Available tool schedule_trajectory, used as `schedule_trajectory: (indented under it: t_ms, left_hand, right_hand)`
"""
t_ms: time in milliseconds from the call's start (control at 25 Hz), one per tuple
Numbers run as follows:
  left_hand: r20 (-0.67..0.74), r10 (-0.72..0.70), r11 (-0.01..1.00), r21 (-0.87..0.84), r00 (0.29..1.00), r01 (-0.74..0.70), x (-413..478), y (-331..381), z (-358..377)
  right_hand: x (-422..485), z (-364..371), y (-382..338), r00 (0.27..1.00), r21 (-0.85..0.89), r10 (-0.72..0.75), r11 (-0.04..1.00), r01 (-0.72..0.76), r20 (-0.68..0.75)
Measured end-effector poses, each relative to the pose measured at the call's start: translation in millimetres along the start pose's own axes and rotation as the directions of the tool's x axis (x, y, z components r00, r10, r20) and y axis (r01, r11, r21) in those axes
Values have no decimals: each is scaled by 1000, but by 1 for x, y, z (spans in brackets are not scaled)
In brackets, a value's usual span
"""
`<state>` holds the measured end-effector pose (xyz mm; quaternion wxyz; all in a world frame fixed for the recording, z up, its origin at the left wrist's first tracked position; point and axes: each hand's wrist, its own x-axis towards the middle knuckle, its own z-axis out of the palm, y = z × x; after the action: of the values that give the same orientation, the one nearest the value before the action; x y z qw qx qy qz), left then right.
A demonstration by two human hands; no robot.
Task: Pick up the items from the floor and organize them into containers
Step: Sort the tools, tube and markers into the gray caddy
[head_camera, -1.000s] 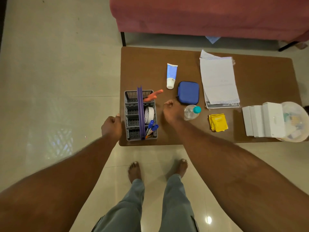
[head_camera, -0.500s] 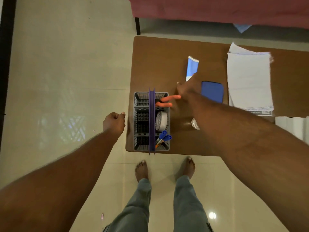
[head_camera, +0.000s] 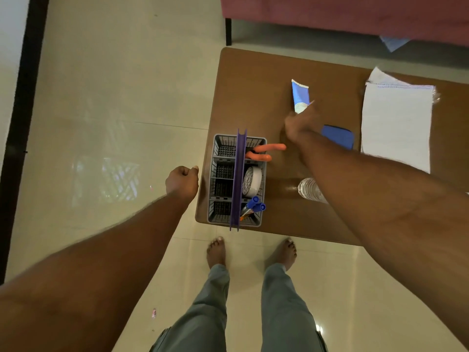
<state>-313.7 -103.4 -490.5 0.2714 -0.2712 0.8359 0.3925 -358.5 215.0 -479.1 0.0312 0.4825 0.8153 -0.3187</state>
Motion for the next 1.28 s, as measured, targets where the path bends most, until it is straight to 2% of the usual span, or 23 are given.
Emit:
schedule_trajectory:
  t_ms: [80,320,560,680,800,840,1000,1120,1280]
  left_hand:
    - [4,3,1000,-14,1000,-3,-8,4,-6]
    - [10,49,993,-112,999,-47,-36,16,-40]
    - [51,111,979,-177,993,-100,-79,13,-72]
    - [40,127,971,-207,991,-116,-100,4,-85]
    - [41,131,969,-214,991,-119,-122,-13,-91]
    - [45,132,967,-224,990,-119,-129,-21,-91]
    - [32,116,968,-229,993,-105,-157,-55,-90]
    - [33,107,972,-215,994,-98,-171,-77,-86]
    - [26,111,973,-208,993,-103,-176,-96,-85]
  right_hand:
    - [-5,-16,-15,995,5,-49,999,49,-87]
    - [-61,-46,-61,991,109,-133,985,133,-11]
    - [-137,-80,-66,959,175,-276,943,283,-63]
    - [-174,-102,-67,945,259,-326,911,322,-27]
    - [-211,-112,-57,935,390,-323,887,246,146]
    - [-223,-111,-50,917,373,-351,890,263,191]
    - [-265,-102,-13,822,118,-497,867,485,277]
    - [-290,-98,5,805,-20,-532,831,556,265]
    - [-317,-81,10,797,-108,-555,801,589,239]
